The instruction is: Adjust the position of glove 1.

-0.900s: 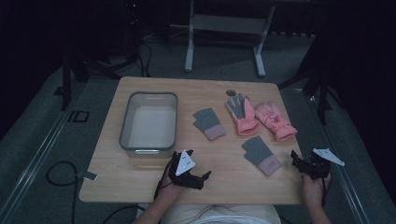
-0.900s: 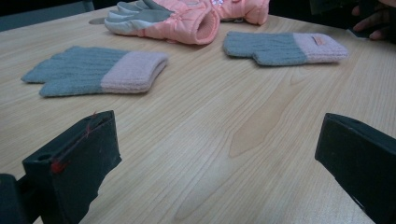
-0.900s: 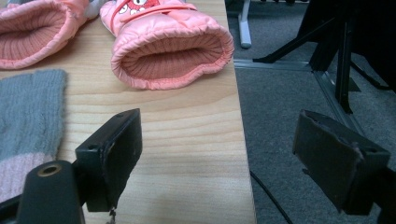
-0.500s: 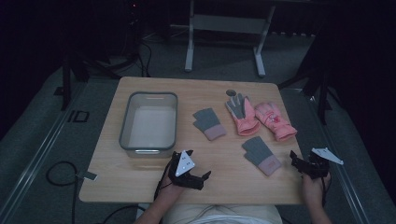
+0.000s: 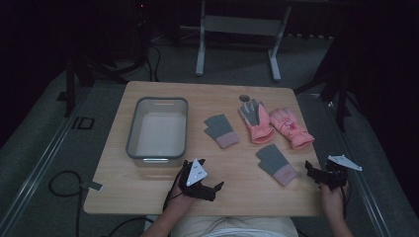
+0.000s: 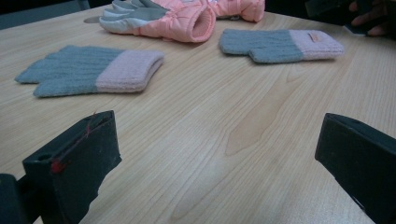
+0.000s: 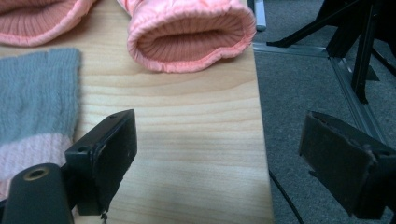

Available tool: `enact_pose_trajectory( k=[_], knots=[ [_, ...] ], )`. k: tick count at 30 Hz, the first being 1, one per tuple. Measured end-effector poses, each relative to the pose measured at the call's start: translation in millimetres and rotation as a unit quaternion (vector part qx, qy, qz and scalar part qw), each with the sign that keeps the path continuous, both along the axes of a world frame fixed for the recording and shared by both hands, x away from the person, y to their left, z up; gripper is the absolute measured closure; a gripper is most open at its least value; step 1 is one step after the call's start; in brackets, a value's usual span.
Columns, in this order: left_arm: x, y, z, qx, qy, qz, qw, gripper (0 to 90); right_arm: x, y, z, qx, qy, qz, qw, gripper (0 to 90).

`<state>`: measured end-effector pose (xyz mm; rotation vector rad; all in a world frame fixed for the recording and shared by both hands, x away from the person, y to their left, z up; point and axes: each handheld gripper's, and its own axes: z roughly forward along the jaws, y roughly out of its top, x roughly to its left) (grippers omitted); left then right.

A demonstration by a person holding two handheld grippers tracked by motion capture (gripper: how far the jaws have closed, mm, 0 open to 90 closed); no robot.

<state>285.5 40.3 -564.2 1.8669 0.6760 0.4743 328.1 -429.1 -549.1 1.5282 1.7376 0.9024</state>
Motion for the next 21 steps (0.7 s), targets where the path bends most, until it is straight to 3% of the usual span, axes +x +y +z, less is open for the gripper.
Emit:
enact_pose_trajectory(
  k=[3,4,7,10,13,15,18,21],
  knots=[
    [-0.1,0.3,0.0,-0.002,0.0,0.0,1.0,0.0,-1.0,-0.8,6.3,-0.002,-0.005,-0.003,1.0,11.4],
    [-0.2,0.2,-0.1,-0.002,0.0,0.001,1.0,0.0,-1.8,-1.9,17.3,0.0,-0.01,-0.011,0.9999,13.0],
    [-0.1,0.2,0.0,-0.002,0.0,0.0,1.0,0.0,-1.6,-2.7,31.8,0.01,-0.019,-0.017,0.9996,14.0],
    [0.0,0.5,0.0,-0.003,0.001,-0.001,1.0,0.0,2.1,-0.6,45.3,-0.002,-0.026,-0.028,0.9993,14.3],
    [0.0,0.5,0.0,-0.003,0.0,0.0,1.0,0.0,8.8,2.2,51.7,-0.002,-0.011,-0.004,0.9999,13.9],
    [-0.1,0.5,0.0,-0.004,0.0,-0.001,1.0,0.0,20.7,6.9,57.0,0.018,0.016,0.015,0.9996,14.1],
    [-0.1,0.4,0.0,-0.003,0.0,-0.002,1.0,0.0,29.0,14.4,62.9,0.027,0.017,0.032,0.999,11.8],
    [0.1,0.3,0.0,-0.002,0.001,-0.005,1.0,0.0,38.2,26.8,71.9,0.017,0.009,0.039,0.999,10.5]
  ],
)
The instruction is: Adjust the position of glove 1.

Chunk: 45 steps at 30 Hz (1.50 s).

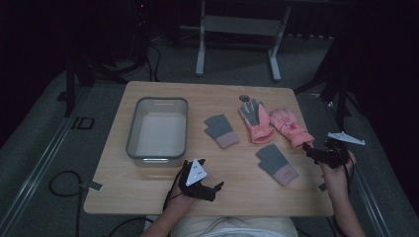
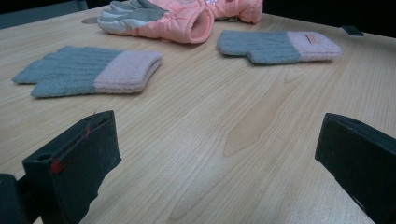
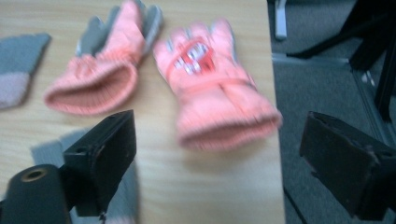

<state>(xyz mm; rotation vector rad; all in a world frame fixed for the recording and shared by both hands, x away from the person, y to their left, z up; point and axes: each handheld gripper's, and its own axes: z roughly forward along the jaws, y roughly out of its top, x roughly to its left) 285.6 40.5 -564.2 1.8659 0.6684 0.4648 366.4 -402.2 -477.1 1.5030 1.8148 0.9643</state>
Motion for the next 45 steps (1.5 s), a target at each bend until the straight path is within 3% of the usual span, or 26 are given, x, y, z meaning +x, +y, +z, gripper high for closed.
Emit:
enact_pose_trajectory(
  k=[3,10,14,22,30,34,40,45],
  knots=[
    [-0.1,0.1,0.0,0.0,0.0,-0.001,1.0,0.0,8.6,11.0,7.5,0.006,-0.002,0.018,0.9998,10.5],
    [-0.1,-0.1,0.0,0.0,0.001,-0.003,1.0,0.0,29.5,39.6,18.6,-0.015,-0.008,0.064,0.9978,13.5],
    [-0.9,0.3,0.0,-0.002,-0.003,0.002,1.0,0.0,44.8,60.8,21.3,-0.023,-0.004,0.103,0.9944,15.1],
    [-0.6,0.0,-0.1,-0.002,-0.002,-0.001,1.0,0.0,64.5,92.6,21.1,-0.027,0.007,0.14,0.9897,15.1],
    [-0.7,0.1,0.0,-0.002,-0.003,-0.003,1.0,0.0,82.3,124.9,18.1,-0.023,0.013,0.181,0.983,17.6],
    [-0.6,0.0,0.0,-0.002,-0.002,-0.005,1.0,0.0,88.3,139.8,15.1,-0.023,0.004,0.198,0.98,21.0],
    [-0.6,0.1,0.0,-0.002,-0.002,-0.005,1.0,0.0,99.6,165.2,7.5,-0.03,0.019,0.236,0.9711,22.2],
    [-0.6,0.2,0.0,-0.002,-0.003,-0.005,1.0,0.0,110.2,183.6,0.4,-0.029,0.03,0.256,0.9657,25.1]
  ],
)
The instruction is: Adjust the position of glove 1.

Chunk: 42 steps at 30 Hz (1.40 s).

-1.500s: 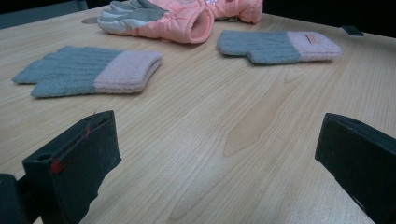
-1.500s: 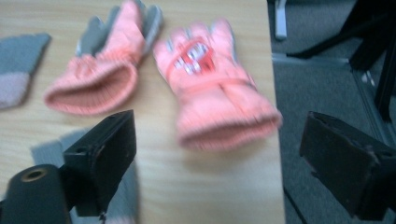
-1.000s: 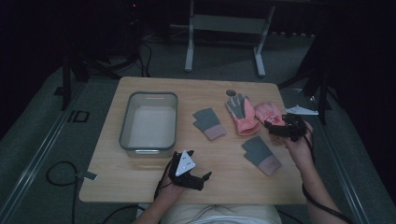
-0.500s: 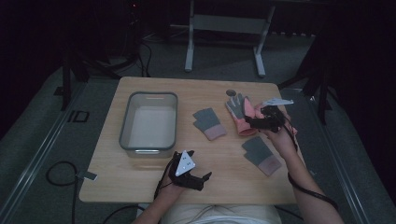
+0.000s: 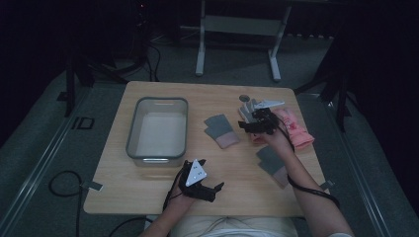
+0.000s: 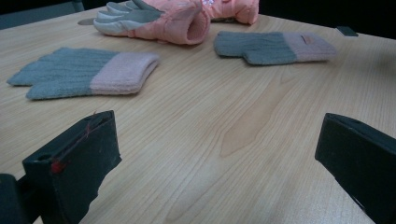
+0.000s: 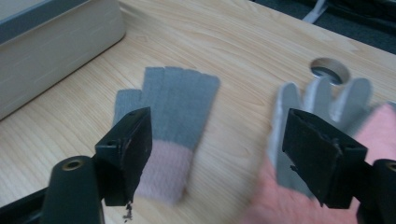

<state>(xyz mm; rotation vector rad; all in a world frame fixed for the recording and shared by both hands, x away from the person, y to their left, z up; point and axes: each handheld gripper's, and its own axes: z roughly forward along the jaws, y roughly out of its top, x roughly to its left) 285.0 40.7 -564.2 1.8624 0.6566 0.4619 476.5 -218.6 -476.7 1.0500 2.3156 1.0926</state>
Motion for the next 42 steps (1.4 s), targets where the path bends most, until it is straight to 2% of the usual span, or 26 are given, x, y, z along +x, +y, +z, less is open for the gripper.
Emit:
enact_pose_trajectory(
  k=[8,10,12,15,19,21,26,28,30,31,34,38,39,42],
  knots=[
    [-0.1,0.7,0.0,-0.002,0.002,-0.004,1.0,0.0,15.6,32.7,-14.9,-0.016,0.016,0.031,0.9993,32.7],
    [-0.3,0.8,0.0,-0.003,0.001,-0.003,1.0,0.0,20.0,39.1,-19.3,-0.013,0.022,0.042,0.9988,36.8],
    [-0.6,0.9,0.0,-0.003,0.001,-0.004,1.0,0.0,22.8,46.1,-23.6,-0.027,0.02,0.051,0.9982,43.9],
    [-0.6,1.1,0.0,-0.004,0.001,-0.006,1.0,0.0,26.8,55.3,-30.4,-0.03,0.028,0.068,0.9968,49.8],
    [-0.3,1.7,0.0,-0.006,0.002,-0.006,1.0,0.0,33.8,63.5,-41.8,-0.039,0.041,0.09,0.9944,54.4],
    [-0.3,1.6,0.0,-0.006,0.002,-0.006,1.0,0.0,36.7,65.2,-45.4,-0.039,0.045,0.091,0.9941,57.8],
    [-0.2,1.6,0.0,-0.005,0.003,-0.007,1.0,0.0,43.9,70.1,-54.8,-0.051,0.051,0.086,0.9937,58.6],
    [-0.2,1.5,0.0,-0.005,0.003,-0.006,1.0,0.0,46.7,71.9,-59.9,-0.057,0.064,0.091,0.9921,60.6],
    [-0.4,1.2,0.0,-0.004,0.002,-0.007,1.0,0.0,47.4,74.6,-66.4,-0.081,0.069,0.095,0.9898,62.8],
    [-0.3,1.1,0.0,-0.003,0.002,-0.007,1.0,0.0,47.0,74.4,-67.1,-0.075,0.069,0.097,0.9901,64.1],
    [-0.2,1.2,0.0,-0.004,0.002,-0.007,1.0,0.0,46.2,75.0,-67.1,-0.084,0.064,0.1,0.9893,75.2],
    [0.2,1.4,0.0,-0.005,0.006,-0.006,1.0,0.0,46.3,78.2,-64.3,-0.081,0.088,0.078,0.9898,83.5],
    [0.3,1.4,0.0,-0.005,0.005,-0.006,1.0,0.0,46.5,78.8,-63.6,-0.071,0.099,0.06,0.9908,84.4],
    [0.1,1.4,0.0,-0.005,0.005,-0.005,1.0,0.0,42.6,78.5,-58.0,-0.055,0.108,0.023,0.9924,85.3]
  ],
)
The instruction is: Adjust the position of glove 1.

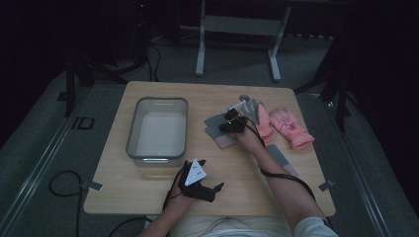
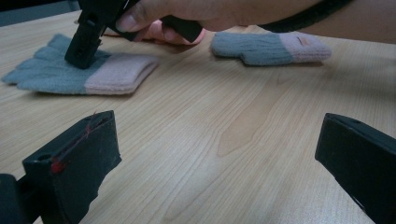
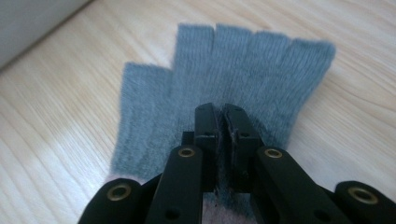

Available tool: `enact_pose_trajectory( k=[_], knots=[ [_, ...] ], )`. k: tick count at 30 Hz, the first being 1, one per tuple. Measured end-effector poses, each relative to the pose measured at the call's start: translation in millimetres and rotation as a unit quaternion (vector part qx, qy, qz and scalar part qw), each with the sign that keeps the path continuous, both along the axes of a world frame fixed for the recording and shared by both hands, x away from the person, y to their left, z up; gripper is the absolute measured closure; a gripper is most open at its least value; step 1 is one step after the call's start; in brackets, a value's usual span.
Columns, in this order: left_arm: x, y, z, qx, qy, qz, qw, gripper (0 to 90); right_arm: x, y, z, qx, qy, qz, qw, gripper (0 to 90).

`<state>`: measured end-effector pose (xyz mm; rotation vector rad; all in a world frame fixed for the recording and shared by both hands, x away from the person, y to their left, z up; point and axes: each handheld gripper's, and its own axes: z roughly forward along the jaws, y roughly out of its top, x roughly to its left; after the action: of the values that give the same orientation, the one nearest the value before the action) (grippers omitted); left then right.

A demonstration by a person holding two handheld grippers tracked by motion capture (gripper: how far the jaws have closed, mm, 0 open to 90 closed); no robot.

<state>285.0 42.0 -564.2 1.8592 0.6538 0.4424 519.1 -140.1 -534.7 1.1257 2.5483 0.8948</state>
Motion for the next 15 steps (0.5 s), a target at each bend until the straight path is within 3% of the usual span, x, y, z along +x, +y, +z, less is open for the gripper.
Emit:
enact_pose_trajectory(
  k=[2,8,12,15],
  knots=[
    [-0.1,-0.1,0.0,0.0,0.0,0.0,1.0,0.0,-7.6,-3.4,10.6,0.029,0.003,-0.026,0.9992,85.3],
    [-0.1,-0.2,-0.1,-0.001,0.0,0.001,1.0,0.0,-54.3,-17.6,58.1,0.063,-0.041,-0.092,0.9929,85.3],
    [-0.1,-0.4,-0.1,0.0,-0.001,0.003,1.0,0.0,-89.0,-28.1,77.3,0.086,-0.06,-0.117,0.9876,85.3],
    [-0.4,0.3,0.0,-0.001,-0.004,0.005,1.0,0.0,-118.6,-35.8,82.1,0.103,-0.065,-0.13,0.9841,85.3]
  ],
)
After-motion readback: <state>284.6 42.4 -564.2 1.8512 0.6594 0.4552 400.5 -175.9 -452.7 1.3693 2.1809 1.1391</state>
